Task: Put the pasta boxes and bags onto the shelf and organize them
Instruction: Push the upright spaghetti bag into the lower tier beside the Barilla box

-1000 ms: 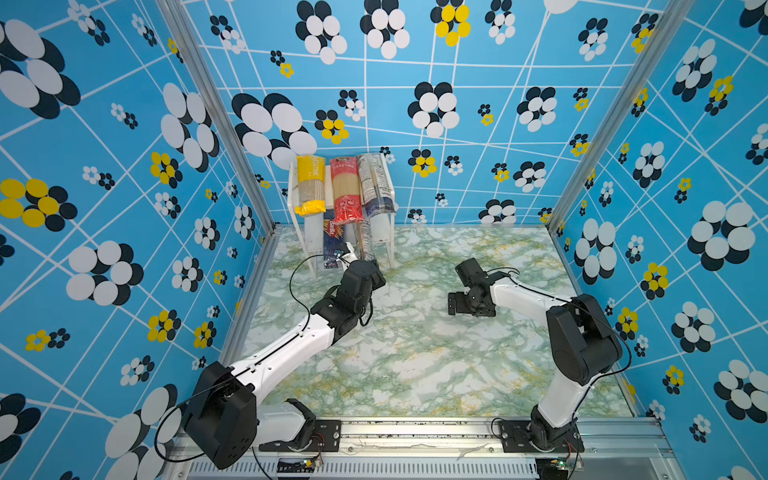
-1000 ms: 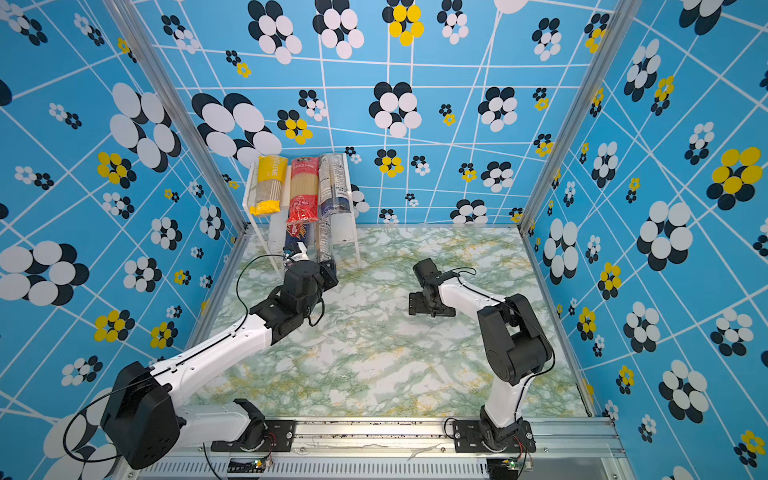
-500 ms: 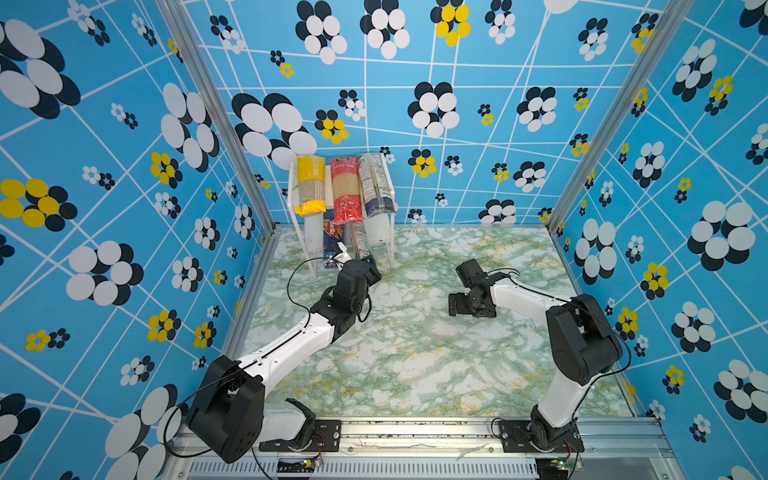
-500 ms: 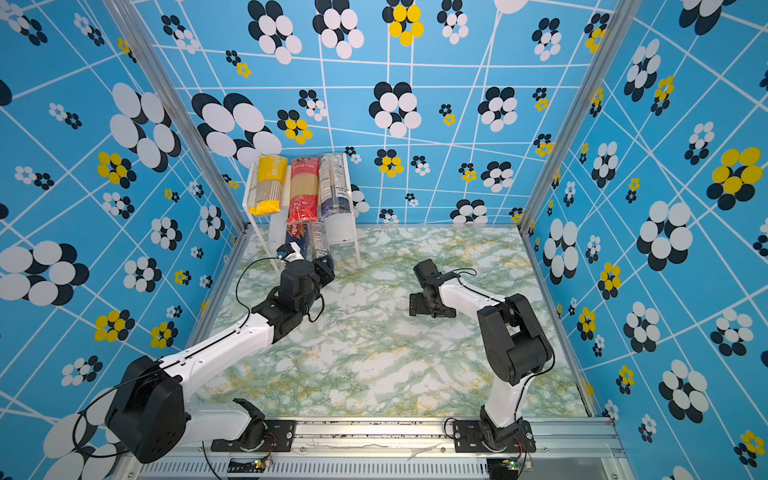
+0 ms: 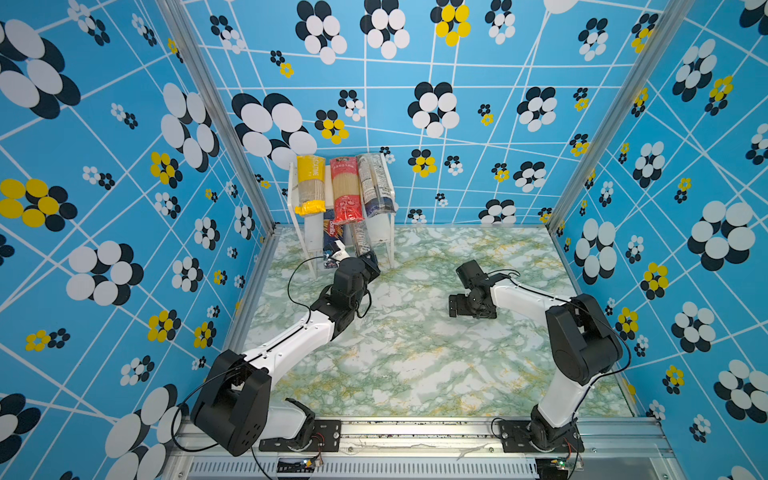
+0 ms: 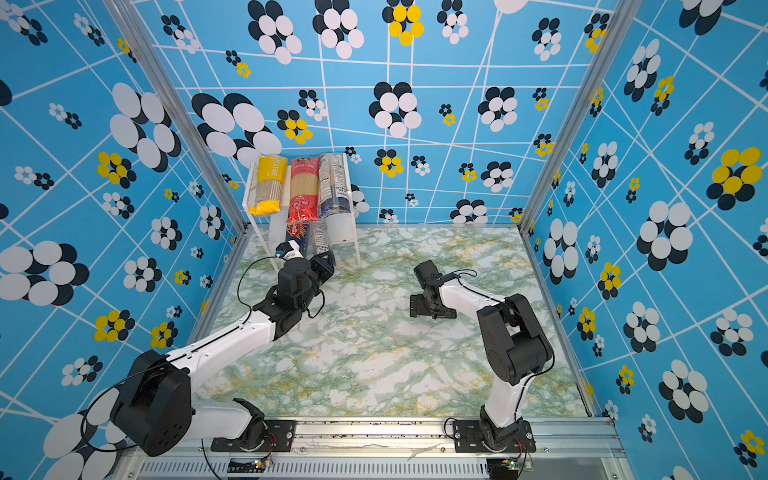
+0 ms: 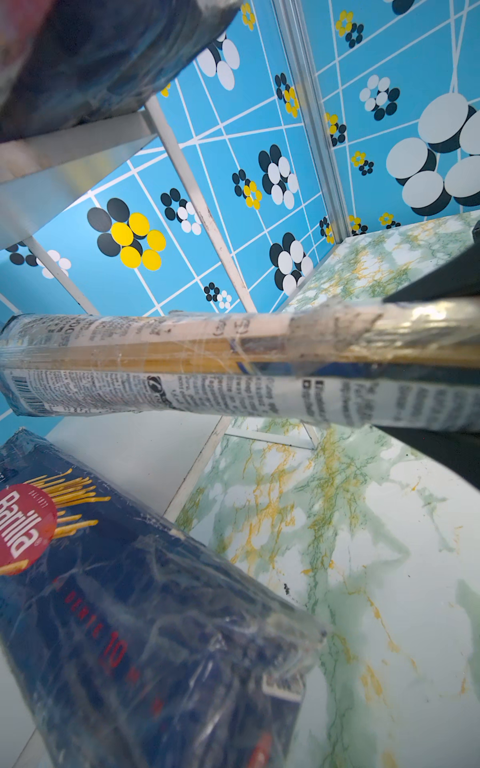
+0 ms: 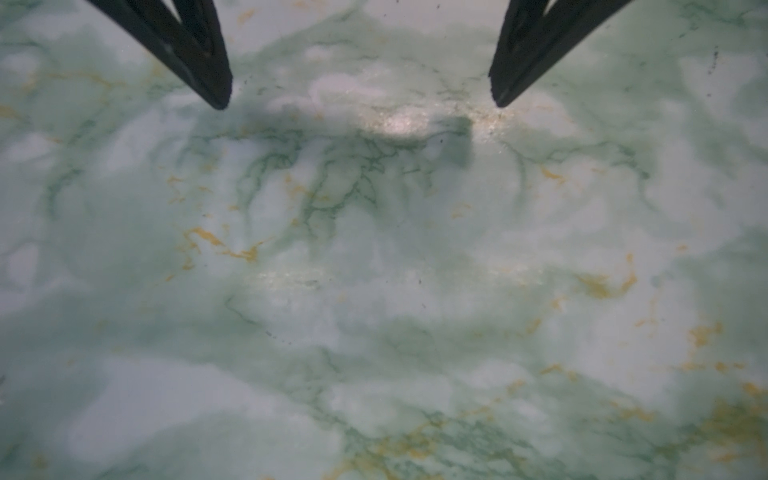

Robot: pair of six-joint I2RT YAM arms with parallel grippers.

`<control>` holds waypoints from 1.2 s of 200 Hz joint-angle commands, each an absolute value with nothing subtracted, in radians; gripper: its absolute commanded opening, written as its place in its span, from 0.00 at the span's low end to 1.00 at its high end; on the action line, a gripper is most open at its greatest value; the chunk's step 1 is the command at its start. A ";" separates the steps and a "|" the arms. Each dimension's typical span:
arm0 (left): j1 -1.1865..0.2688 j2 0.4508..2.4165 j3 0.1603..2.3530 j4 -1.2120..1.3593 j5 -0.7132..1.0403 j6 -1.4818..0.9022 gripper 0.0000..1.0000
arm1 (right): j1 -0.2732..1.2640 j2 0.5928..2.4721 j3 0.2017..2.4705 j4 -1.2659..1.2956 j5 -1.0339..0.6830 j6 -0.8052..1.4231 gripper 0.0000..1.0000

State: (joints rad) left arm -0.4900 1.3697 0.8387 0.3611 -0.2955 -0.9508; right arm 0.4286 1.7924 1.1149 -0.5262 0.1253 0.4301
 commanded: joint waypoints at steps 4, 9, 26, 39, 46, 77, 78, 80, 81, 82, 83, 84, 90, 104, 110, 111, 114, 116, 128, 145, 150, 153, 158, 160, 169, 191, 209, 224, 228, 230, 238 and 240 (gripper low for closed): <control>-0.477 1.365 0.848 0.583 -0.273 -0.950 0.00 | 0.422 1.769 1.098 -0.526 0.139 0.429 0.99; -0.475 1.369 0.848 0.586 -0.270 -0.955 0.00 | 0.422 1.769 1.099 -0.525 0.139 0.429 0.99; -0.460 1.380 0.844 0.616 -0.241 -0.970 0.00 | 0.422 1.769 1.098 -0.525 0.141 0.429 0.99; -0.448 1.394 0.839 0.644 -0.219 -0.981 0.00 | 0.422 1.769 1.094 -0.526 0.142 0.429 0.99; -0.443 1.403 0.838 0.657 -0.207 -0.986 0.00 | 0.422 1.768 1.092 -0.524 0.142 0.428 0.99; -0.427 1.425 0.830 0.694 -0.181 -1.013 0.00 | 0.420 1.769 1.088 -0.520 0.142 0.431 0.99; -0.427 1.425 0.831 0.694 -0.181 -1.013 0.00 | 0.420 1.769 1.088 -0.521 0.141 0.432 0.99; -0.426 1.426 0.831 0.695 -0.181 -1.012 0.00 | 0.421 1.767 1.088 -0.520 0.141 0.431 0.99; -0.426 1.426 0.831 0.695 -0.181 -1.012 0.00 | 0.420 1.767 1.087 -0.519 0.140 0.431 0.99; -0.427 1.427 0.831 0.695 -0.181 -1.012 0.00 | 0.420 1.767 1.087 -0.519 0.141 0.431 0.99; -0.427 1.427 0.831 0.695 -0.181 -1.012 0.00 | 0.420 1.767 1.087 -0.519 0.141 0.431 0.99; -0.427 1.427 0.831 0.695 -0.181 -1.012 0.00 | 0.420 1.767 1.087 -0.519 0.141 0.431 0.99; -0.425 1.428 0.833 0.693 -0.180 -1.012 0.00 | 0.420 1.767 1.087 -0.518 0.140 0.431 0.99; -0.421 1.431 0.837 0.693 -0.175 -1.012 0.00 | 0.420 1.769 1.088 -0.517 0.141 0.431 0.99; -0.419 1.431 0.841 0.690 -0.171 -1.013 0.00 | 0.420 1.769 1.088 -0.517 0.142 0.431 0.99; -0.419 1.431 0.842 0.689 -0.170 -1.014 0.00 | 0.420 1.769 1.088 -0.518 0.141 0.431 0.99; -0.418 1.432 0.843 0.687 -0.169 -1.014 0.00 | 0.420 1.769 1.088 -0.518 0.141 0.431 0.99; -0.417 1.431 0.844 0.685 -0.169 -1.014 0.00 | 0.420 1.769 1.088 -0.517 0.141 0.430 0.99; -0.412 1.431 0.850 0.678 -0.163 -1.015 0.00 | 0.419 1.769 1.087 -0.517 0.141 0.431 0.99; -0.405 1.434 0.856 0.678 -0.153 -1.019 0.00 | 0.420 1.769 1.083 -0.514 0.139 0.431 0.99; -0.401 1.436 0.858 0.677 -0.151 -1.020 0.00 | 0.421 1.769 1.082 -0.514 0.140 0.432 0.99; -0.402 1.437 0.860 0.675 -0.149 -1.021 0.00 | 0.420 1.769 1.081 -0.513 0.140 0.432 0.99; -0.398 1.439 0.863 0.675 -0.144 -1.022 0.00 | 0.420 1.769 1.081 -0.513 0.139 0.431 0.99; -0.397 1.442 0.865 0.675 -0.143 -1.022 0.00 | 0.419 1.769 1.081 -0.513 0.140 0.431 0.99; -0.392 1.447 0.870 0.676 -0.136 -1.025 0.00 | 0.420 1.770 1.080 -0.512 0.139 0.431 0.99; -0.384 1.467 0.886 0.682 -0.116 -1.030 0.00 | 0.419 1.772 1.081 -0.510 0.139 0.430 0.99; -0.378 1.483 0.901 0.684 -0.103 -1.035 0.00 | 0.419 1.773 1.083 -0.510 0.137 0.429 0.99; -0.374 1.497 0.912 0.687 -0.094 -1.040 0.00 | 0.418 1.775 1.086 -0.510 0.138 0.427 0.99; -0.374 1.501 0.915 0.687 -0.093 -1.041 0.00 | 0.417 1.775 1.086 -0.510 0.137 0.427 0.99; -0.373 1.503 0.917 0.688 -0.091 -1.042 0.00 | 0.417 1.775 1.086 -0.509 0.137 0.427 0.99; -0.371 1.512 0.922 0.691 -0.085 -1.043 0.00 | 0.417 1.775 1.087 -0.510 0.136 0.427 0.99; -0.370 1.514 0.924 0.693 -0.084 -1.044 0.00 | 0.417 1.775 1.088 -0.510 0.136 0.426 0.99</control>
State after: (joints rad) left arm -0.3805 1.5185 0.8402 0.5030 -0.1089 -1.0527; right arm 0.4278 1.7924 1.0897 -0.5117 0.1253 0.4301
